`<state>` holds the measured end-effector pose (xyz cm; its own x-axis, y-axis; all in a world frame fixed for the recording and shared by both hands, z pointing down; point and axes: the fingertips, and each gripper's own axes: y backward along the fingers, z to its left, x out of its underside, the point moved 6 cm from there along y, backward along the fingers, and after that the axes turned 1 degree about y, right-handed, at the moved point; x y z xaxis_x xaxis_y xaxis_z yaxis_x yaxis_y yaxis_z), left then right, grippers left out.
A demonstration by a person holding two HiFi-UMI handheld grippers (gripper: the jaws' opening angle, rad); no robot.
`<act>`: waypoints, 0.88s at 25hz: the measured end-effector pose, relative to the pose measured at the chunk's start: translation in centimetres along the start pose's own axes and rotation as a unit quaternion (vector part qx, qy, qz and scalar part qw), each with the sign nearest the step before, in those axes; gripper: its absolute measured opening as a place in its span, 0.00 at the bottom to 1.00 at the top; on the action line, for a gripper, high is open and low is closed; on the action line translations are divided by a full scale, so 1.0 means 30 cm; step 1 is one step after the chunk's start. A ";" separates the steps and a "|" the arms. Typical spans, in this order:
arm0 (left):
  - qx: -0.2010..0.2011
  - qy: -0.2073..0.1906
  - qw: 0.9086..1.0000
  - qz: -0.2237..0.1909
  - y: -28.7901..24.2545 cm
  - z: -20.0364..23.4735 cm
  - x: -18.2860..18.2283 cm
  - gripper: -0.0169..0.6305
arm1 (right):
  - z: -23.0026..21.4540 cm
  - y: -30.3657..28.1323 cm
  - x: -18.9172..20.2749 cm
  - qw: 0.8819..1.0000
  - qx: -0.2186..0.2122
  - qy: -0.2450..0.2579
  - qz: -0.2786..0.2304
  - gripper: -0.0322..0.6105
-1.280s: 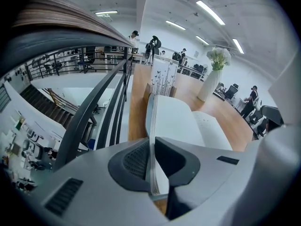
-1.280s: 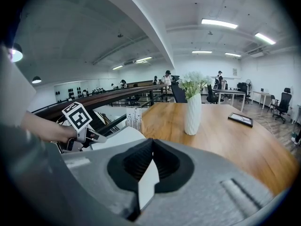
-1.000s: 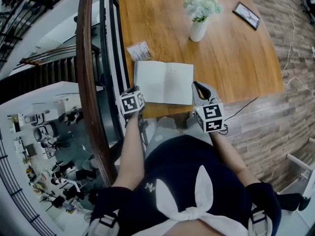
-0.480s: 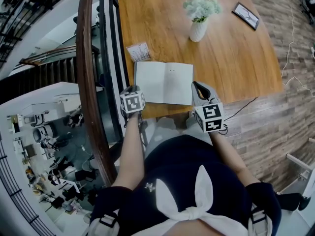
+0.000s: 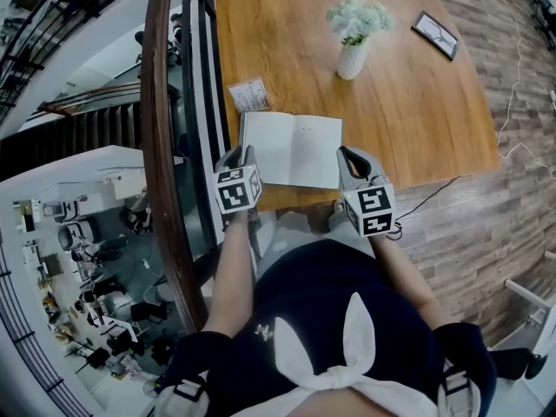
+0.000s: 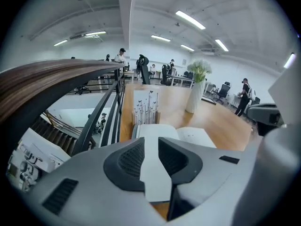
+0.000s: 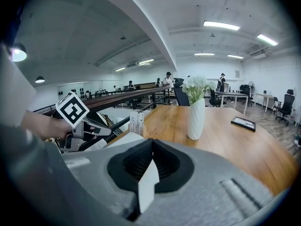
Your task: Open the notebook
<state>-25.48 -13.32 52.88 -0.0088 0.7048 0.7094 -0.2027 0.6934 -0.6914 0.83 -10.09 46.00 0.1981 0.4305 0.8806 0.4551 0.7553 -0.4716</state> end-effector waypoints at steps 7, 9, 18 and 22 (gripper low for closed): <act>0.044 -0.011 0.997 -0.057 0.107 -0.129 -0.068 0.14 | 0.014 0.026 -0.023 1.000 -0.012 0.008 -0.011 0.05; 0.052 -0.021 0.996 -0.072 0.128 -0.157 -0.080 0.11 | 0.017 0.031 -0.024 1.000 -0.016 0.009 -0.012 0.05; 0.111 -0.043 0.989 -0.092 0.185 -0.284 -0.086 0.05 | 0.033 0.042 -0.019 0.999 -0.028 0.017 -0.008 0.05; 0.126 -0.054 0.986 -0.092 0.201 -0.348 -0.085 0.05 | 0.038 0.054 -0.020 0.999 -0.033 0.019 -0.009 0.05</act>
<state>-16.46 -9.36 45.48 -0.0505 0.5408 0.8396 -0.4475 0.7394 -0.5031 0.47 -8.56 44.65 0.2209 0.3971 0.8908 0.5150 0.7281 -0.4523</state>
